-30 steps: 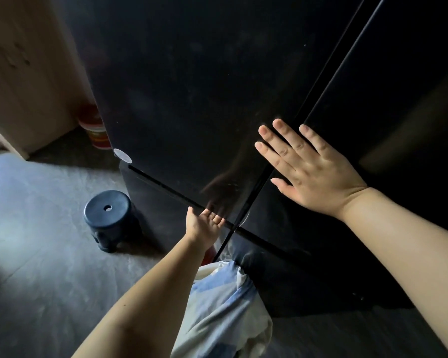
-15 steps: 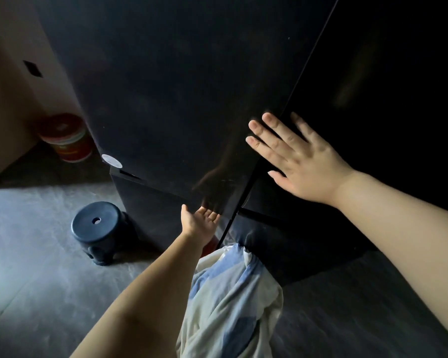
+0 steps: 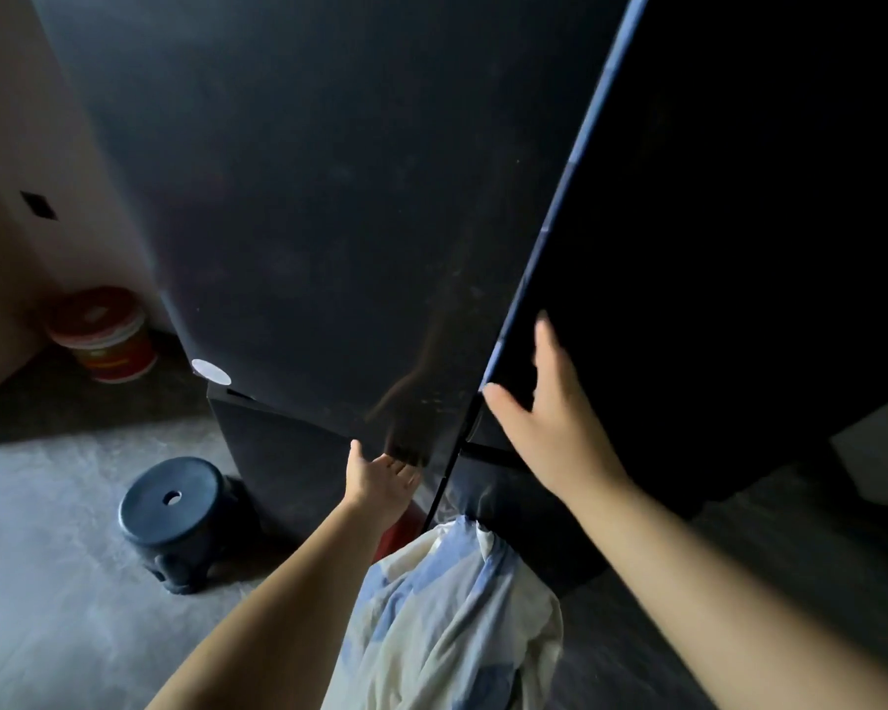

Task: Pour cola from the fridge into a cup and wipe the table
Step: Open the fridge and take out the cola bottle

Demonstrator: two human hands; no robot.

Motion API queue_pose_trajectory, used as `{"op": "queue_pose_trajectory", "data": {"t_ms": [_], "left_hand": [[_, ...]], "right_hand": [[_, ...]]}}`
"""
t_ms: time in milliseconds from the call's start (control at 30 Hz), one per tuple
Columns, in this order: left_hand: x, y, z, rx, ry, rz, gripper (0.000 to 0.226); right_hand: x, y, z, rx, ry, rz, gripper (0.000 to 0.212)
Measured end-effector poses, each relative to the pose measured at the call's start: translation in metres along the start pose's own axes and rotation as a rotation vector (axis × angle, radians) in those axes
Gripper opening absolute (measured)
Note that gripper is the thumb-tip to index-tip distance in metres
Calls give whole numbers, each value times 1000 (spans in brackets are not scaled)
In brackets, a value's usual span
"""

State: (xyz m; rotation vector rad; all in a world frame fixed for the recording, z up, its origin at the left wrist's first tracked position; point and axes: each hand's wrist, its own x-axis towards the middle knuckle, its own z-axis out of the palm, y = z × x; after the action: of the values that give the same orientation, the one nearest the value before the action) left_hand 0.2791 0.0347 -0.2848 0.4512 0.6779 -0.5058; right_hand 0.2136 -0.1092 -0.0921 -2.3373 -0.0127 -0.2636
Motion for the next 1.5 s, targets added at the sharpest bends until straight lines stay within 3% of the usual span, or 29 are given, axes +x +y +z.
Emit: {"op": "queue_pose_trajectory", "data": {"t_ms": [67, 167, 233, 300, 367, 400, 500, 600, 667, 700, 800, 900, 1033, 1200, 1300, 1400, 1500], "left_hand": [[-3, 4, -3, 91, 2, -32, 81], [-27, 20, 1, 373, -9, -69, 71], [-54, 36, 10, 741, 45, -77, 57], [-82, 57, 20, 1304, 136, 86, 41], [-108, 80, 34, 1917, 191, 585, 24], [-123, 90, 44, 2100, 190, 891, 26], [-175, 102, 95, 2237, 22, 1760, 49], [-206, 98, 155, 2418, -255, 2255, 57], [-215, 83, 190, 2726, -252, 2355, 58], [-217, 75, 203, 2929, -193, 2316, 58], [-212, 61, 216, 3436, 29, 1983, 59], [-208, 65, 211, 3560, 259, 2011, 60], [-214, 63, 201, 3579, 331, 2007, 61], [-227, 62, 181, 3475, 236, 2101, 59], [-239, 70, 162, 3370, 129, 2228, 55], [-256, 80, 136, 3209, 18, 2430, 52], [-268, 90, 105, 3110, -39, 2517, 47]], "right_hand": [[-1, -4, 17, 134, -80, 42, 79], [-1, -8, 31, 185, -30, 59, 76], [2, -7, 33, 255, -25, 92, 77], [5, -4, 34, 319, -46, 122, 81], [7, -2, 34, 350, -51, 142, 83], [7, -3, 33, 359, -54, 150, 84], [4, -8, 34, 364, -43, 150, 86], [2, -13, 34, 373, -16, 148, 86], [1, -15, 34, 373, -23, 143, 85], [1, -16, 34, 380, -22, 144, 86], [-4, -22, 33, 436, -21, 181, 83], [-8, -26, 33, 472, -18, 204, 80], [-16, -28, 31, 454, -23, 192, 79], [-32, -28, 30, 315, 69, 122, 63], [-38, -34, 28, 214, 154, -21, 57], [-44, -44, 23, 282, 200, -190, 55], [-55, -54, 21, 292, 227, -304, 50]]}}
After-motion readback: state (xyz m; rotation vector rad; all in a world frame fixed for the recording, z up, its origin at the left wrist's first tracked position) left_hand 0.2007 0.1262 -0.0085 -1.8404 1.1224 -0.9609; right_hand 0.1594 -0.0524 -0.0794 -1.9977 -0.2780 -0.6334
